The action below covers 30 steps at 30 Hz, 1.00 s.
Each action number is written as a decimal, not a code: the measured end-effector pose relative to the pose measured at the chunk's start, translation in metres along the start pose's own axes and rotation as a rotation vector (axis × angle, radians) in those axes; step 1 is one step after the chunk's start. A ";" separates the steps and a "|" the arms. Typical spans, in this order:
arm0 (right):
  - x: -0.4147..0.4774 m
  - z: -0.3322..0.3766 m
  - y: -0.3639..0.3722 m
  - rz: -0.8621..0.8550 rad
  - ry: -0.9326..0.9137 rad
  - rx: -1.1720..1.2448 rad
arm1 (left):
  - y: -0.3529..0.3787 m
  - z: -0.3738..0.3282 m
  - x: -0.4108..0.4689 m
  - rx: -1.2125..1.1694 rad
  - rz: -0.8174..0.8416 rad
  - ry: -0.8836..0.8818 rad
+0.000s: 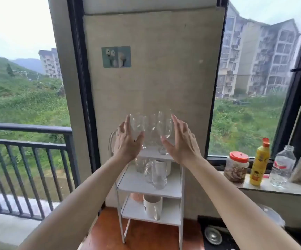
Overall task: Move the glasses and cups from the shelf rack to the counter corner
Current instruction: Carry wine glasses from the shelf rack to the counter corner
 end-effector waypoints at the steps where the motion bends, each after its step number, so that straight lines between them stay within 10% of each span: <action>1: 0.010 -0.001 0.008 -0.010 0.015 0.032 | 0.007 0.005 0.010 -0.031 0.013 -0.010; 16: 0.041 -0.019 0.057 -0.150 0.259 0.284 | 0.046 0.030 0.051 -0.500 -0.126 0.094; 30: -0.028 0.010 -0.075 -0.581 0.066 0.381 | -0.016 -0.062 -0.014 -0.929 -0.289 0.298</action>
Point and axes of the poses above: each hand's wrist, its own x-axis towards the middle knuckle, its own y-axis out of the palm, z = x × y, the point moved 5 cm from there along x, towards the middle knuckle, and after that the axes turned 4 degrees about x, right-handed, at the moved point
